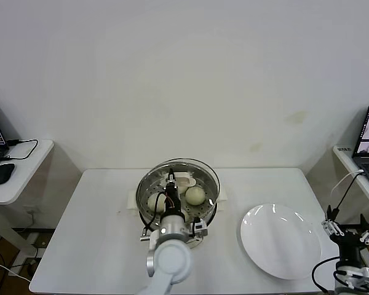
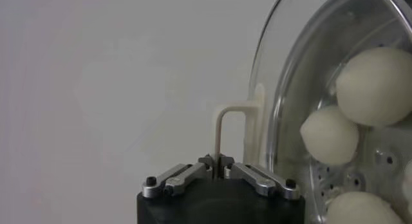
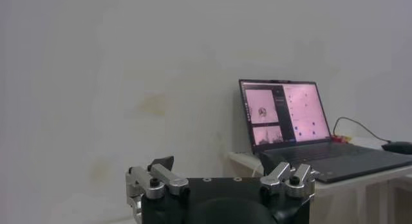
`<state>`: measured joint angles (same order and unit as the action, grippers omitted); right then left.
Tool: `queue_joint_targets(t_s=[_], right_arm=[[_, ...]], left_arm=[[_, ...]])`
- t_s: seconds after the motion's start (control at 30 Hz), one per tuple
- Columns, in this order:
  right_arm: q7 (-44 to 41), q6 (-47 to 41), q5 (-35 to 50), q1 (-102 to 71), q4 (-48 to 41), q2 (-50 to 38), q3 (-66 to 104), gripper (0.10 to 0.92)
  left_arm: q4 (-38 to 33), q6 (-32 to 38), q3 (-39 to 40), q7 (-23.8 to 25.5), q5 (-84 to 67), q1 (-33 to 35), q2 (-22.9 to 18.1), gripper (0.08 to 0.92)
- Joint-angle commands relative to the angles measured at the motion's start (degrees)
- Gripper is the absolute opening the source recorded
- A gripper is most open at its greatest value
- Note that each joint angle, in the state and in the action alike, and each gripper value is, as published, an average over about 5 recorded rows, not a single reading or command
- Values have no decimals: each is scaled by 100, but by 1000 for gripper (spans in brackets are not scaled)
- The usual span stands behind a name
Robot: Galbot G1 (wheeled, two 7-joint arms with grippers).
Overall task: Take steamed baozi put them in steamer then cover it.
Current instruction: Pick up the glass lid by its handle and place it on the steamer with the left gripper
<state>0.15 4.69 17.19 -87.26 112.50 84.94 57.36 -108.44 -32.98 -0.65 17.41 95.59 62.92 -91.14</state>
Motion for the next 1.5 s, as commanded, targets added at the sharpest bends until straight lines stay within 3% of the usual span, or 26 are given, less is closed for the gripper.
queue_joint_targets(t_s=[0.03,1.5], right_arm=[[10,7,-12,10,-19,15,13,823],[4,27,-2,57,-113,0,32,823]], left_arm=[[182,-24,86,-109,95,-5,-65,131],[473,126,-154,-318,285,59,-59,131]])
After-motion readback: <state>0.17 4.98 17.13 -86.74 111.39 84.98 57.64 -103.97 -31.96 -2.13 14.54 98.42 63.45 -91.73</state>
